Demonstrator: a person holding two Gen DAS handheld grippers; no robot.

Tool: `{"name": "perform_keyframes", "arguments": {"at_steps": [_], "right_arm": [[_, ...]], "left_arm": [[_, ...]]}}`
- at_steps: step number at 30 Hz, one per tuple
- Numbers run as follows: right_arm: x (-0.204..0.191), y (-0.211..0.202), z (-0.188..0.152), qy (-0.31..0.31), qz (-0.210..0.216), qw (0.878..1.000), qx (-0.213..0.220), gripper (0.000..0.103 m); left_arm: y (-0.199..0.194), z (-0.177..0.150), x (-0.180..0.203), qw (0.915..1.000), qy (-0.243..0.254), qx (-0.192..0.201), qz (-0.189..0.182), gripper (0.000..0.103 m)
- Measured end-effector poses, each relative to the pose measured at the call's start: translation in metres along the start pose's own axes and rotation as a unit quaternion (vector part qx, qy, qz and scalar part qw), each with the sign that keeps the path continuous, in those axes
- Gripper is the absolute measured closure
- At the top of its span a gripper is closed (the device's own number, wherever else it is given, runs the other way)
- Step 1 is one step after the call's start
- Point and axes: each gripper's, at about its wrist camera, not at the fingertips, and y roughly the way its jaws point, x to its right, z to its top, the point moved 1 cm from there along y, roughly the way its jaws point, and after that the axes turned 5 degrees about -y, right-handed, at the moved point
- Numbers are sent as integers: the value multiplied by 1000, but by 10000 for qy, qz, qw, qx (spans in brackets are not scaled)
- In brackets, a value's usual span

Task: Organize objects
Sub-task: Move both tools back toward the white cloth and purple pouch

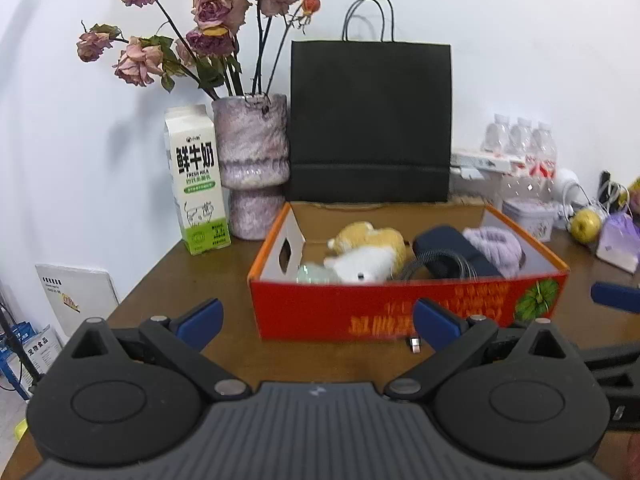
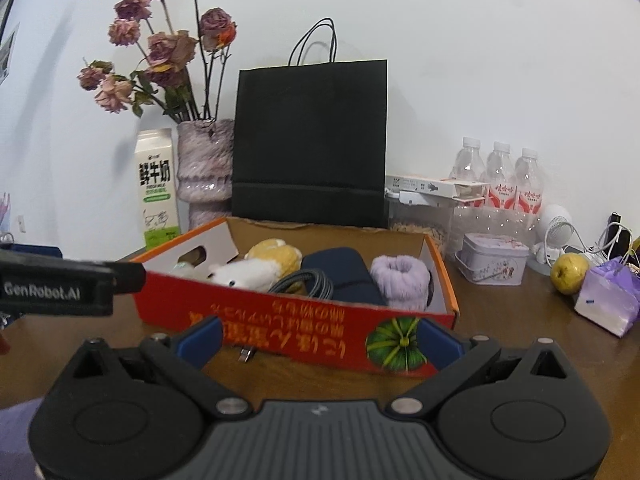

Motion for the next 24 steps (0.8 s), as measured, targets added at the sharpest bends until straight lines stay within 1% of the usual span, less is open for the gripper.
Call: {"name": "perform_keyframes", "arguments": {"at_steps": [4,10,15,20,24], "right_arm": [[-5,-14,-9,-41,55,10000,-53,0],[-15,-37,-22,-79,133,9999,-49,0],[-27,-53,-32,-139,192,9997,-40,0],[-38,-65,-41,-192,266,9994,-112,0],[-46,-73,-48,-226,351,9989,-229,0]], "left_arm": [[-16,-12,-6,10000,27,3,-25,0],[-39,-28,-20,10000,-82,10,-36,0],[-56,-44,-32,10000,-1,-15,-28,0],[-69,-55,-47,10000,-49,-65,21,0],[-77,-63,-59,9999,-40,-71,129,0]]}}
